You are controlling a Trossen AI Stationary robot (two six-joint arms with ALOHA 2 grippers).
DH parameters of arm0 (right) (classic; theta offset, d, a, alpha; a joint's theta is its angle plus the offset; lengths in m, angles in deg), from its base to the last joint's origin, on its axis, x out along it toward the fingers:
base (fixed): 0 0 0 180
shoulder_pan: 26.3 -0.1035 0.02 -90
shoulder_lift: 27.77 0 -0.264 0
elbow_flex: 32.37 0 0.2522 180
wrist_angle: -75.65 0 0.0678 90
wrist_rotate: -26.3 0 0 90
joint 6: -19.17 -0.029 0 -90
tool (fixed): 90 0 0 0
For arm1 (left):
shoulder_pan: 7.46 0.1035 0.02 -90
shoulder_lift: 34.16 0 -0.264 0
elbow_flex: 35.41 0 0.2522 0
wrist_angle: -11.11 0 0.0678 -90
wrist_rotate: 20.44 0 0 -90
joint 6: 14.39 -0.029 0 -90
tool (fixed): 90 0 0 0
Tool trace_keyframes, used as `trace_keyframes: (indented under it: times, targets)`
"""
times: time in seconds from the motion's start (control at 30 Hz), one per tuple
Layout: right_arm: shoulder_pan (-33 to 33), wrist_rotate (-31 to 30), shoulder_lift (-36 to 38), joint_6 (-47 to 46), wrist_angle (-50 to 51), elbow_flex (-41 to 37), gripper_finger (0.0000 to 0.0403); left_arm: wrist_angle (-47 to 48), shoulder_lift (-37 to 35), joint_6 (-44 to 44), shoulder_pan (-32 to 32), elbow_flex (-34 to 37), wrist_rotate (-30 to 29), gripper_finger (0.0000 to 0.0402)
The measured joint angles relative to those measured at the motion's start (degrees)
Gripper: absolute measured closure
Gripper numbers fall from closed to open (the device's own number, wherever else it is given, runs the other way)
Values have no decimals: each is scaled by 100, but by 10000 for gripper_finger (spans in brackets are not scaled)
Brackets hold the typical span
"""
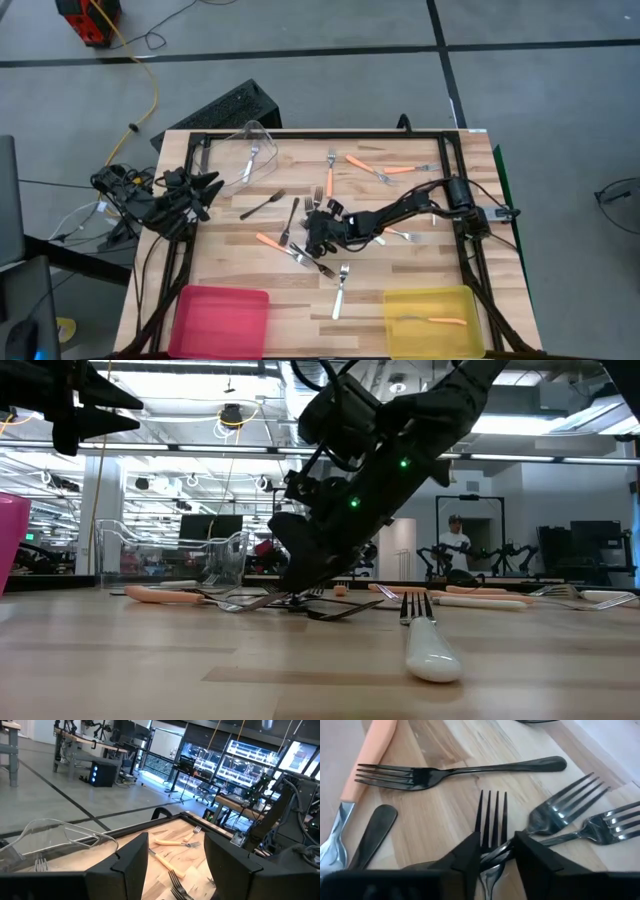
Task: Sort silverware by color (type)
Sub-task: Put the black fork into the red bin
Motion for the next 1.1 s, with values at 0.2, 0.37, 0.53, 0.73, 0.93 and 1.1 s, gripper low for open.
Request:
trace_keyframes:
  times: [0.2,0.37,0.53,0.73,0.93,1.1]
  targets:
    - [1,0,0,-20,-7,-2,372,1,2,0,1,0,0,223]
    - [0,-7,0,-44,-7,-2,379,1,1,0,-1,0,0,223]
    - [-32,-28,124,-72,100,-22,379,1,0,0,1,0,0,223]
    - [-145,-52,818,328,660,-9,371,19,1,0,-1,0,1,223]
    - [-170,211,1312,840,1740,-25,259,45,0,0,-1,0,52,223]
    - [-151,529,1059,1276,1369,-33,171,67,2,0,-1,0,59,223]
